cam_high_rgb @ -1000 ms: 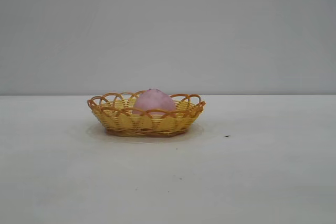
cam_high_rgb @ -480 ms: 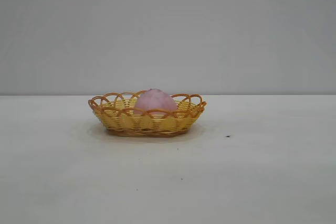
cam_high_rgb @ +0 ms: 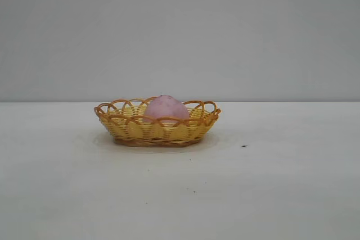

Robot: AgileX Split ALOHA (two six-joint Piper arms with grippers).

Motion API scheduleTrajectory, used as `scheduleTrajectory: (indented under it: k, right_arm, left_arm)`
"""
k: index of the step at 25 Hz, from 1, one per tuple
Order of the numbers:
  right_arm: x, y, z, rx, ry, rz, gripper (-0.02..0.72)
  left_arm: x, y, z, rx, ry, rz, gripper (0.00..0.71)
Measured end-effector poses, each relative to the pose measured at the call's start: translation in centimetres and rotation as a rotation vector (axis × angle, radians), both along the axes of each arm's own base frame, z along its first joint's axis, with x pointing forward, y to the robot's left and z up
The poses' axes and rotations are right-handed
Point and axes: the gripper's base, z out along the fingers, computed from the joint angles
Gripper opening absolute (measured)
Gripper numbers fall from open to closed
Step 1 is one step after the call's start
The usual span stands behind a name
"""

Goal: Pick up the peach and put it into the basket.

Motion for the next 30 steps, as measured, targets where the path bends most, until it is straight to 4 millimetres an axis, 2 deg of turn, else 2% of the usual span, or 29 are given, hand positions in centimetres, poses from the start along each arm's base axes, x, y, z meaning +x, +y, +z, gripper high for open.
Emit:
scheduleTrajectory:
  k: [22, 23, 24, 30]
  right_arm:
    - [0.0, 0.01, 0.0, 0.001, 0.0, 0.0, 0.291]
    - [0.0, 0.01, 0.0, 0.001, 0.0, 0.0, 0.249]
    - [0.0, 0.01, 0.0, 0.001, 0.0, 0.0, 0.237]
    - [0.0, 0.01, 0.0, 0.001, 0.0, 0.0, 0.24]
  left_arm:
    - [0.0, 0.0, 0.0, 0.0, 0.0, 0.0, 0.447]
    - [0.0, 0.0, 0.0, 0.0, 0.0, 0.0, 0.447]
    - [0.0, 0.0, 0.0, 0.0, 0.0, 0.0, 0.447]
    - [0.0, 0.0, 0.0, 0.0, 0.0, 0.0, 0.447]
